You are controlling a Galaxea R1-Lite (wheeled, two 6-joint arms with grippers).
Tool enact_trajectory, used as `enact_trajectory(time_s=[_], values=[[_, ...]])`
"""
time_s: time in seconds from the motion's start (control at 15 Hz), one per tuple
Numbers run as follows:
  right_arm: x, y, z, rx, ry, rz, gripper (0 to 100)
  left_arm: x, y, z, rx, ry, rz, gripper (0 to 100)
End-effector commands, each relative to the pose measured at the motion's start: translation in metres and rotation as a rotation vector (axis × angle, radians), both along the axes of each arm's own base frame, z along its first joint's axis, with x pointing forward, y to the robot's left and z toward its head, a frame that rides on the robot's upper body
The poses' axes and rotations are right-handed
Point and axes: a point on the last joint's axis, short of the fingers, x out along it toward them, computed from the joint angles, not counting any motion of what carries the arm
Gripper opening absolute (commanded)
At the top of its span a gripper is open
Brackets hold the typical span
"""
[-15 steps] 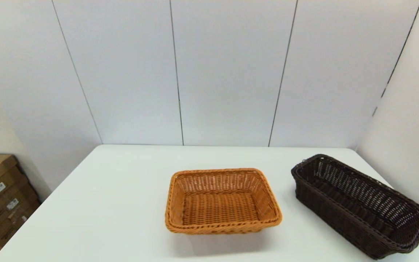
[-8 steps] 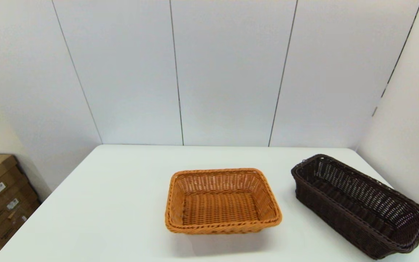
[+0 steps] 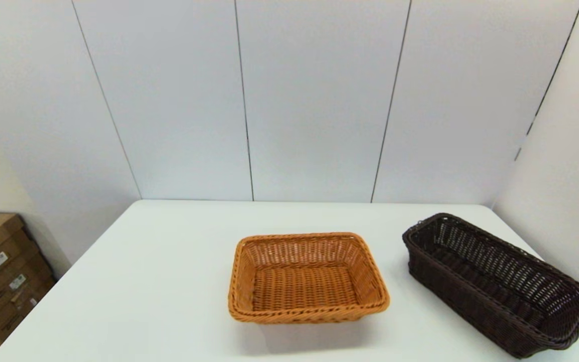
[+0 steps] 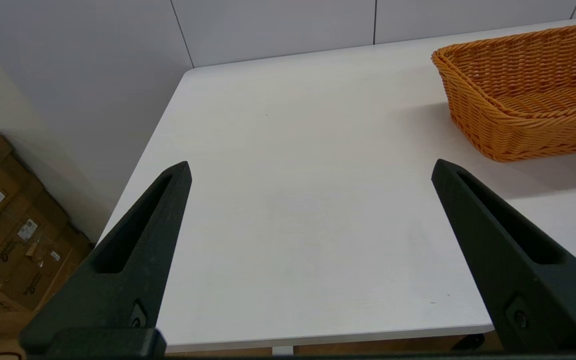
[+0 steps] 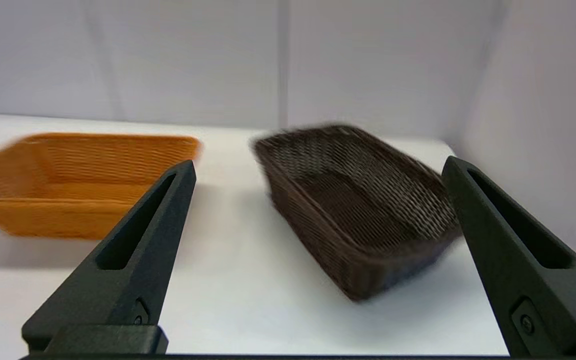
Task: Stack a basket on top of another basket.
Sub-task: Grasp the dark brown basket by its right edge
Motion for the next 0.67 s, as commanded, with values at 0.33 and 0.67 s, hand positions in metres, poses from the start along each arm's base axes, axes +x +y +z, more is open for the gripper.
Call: enact_trajectory(time_s=[0.33, 0.67], values=[[-0.016, 0.000, 0.036, 0.001, 0.103, 0.019, 100, 0.000, 0.000, 0.000, 0.000, 0.002, 0.000, 100], [0.023, 0.001, 0.079, 0.002, 0.280, 0.036, 100, 0.000, 0.000, 0.000, 0.000, 0.002, 0.000, 100]])
